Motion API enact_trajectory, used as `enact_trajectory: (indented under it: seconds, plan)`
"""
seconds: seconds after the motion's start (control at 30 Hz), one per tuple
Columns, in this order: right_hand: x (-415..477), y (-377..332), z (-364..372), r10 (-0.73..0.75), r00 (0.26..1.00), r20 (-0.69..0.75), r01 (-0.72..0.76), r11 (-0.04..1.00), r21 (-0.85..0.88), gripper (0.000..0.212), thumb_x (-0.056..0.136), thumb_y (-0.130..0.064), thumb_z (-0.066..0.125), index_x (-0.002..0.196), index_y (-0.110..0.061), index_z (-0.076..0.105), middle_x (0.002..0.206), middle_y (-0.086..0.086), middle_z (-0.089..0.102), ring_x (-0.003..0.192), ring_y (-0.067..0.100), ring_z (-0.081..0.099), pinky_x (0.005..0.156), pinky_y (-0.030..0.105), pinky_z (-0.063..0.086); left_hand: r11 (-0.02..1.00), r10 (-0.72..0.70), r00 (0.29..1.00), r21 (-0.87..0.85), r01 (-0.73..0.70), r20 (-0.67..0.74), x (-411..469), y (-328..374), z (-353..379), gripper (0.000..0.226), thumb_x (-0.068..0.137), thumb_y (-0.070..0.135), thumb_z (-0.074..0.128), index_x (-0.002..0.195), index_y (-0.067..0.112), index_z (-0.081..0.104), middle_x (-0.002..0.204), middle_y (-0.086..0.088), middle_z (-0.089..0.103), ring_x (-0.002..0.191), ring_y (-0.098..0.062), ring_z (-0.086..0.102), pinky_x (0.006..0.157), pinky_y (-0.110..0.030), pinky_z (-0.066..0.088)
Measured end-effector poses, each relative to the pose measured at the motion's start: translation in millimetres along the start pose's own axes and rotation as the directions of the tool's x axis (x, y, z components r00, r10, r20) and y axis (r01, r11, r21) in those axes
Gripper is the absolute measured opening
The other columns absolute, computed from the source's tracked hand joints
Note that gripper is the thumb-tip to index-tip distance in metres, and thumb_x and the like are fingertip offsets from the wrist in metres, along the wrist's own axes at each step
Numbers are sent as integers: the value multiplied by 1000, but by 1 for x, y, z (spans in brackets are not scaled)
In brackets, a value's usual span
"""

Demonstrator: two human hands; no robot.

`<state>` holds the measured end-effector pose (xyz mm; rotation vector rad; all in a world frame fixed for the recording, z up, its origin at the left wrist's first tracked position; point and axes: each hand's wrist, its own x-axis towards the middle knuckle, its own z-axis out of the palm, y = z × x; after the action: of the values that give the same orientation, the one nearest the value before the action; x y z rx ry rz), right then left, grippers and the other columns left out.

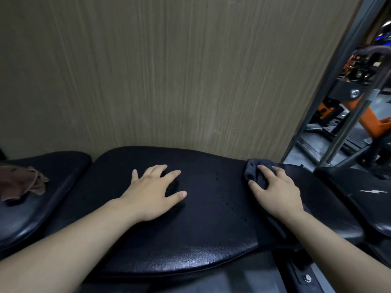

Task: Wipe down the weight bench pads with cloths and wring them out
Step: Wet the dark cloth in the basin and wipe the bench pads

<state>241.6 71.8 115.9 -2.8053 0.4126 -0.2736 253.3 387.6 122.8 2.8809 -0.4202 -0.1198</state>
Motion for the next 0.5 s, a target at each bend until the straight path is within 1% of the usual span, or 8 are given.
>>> enact_trajectory:
  seconds: [0.17,0.3,0.4,0.5]
  plan:
    - [-8,-52,14,-1,999,45,0,1000,7,62,93,-60,38,150,-36,34,160,8,26,144,33,25,115,48,25,998,-65,998,11,65,-17,-12,-29,-11,74,88,76,32,153,43,17,164,3,12,151,-17,2,119,-61,2]
    - [-12,-92,23,-18,996,89,12,998,62,56,98,-47,29,152,-33,29,162,11,19,146,35,18,116,50,18,992,-125,992,27,125,-16,-22,-53,-18,73,89,75,32,153,43,18,163,3,14,151,-18,4,118,-62,4]
    - [-16,-122,30,-37,992,117,29,997,76,55,99,-40,26,154,-31,25,163,11,14,146,36,15,116,52,16,985,-167,986,28,167,-27,-29,-72,-24,70,91,72,31,153,42,19,163,3,14,151,-18,5,118,-63,5]
    - [-19,-152,41,-61,989,136,55,997,46,55,100,-38,25,155,-30,22,164,13,11,146,39,14,116,53,16,977,-206,978,43,207,-41,-37,-90,-28,67,93,69,31,153,42,20,163,3,16,151,-18,7,118,-63,7]
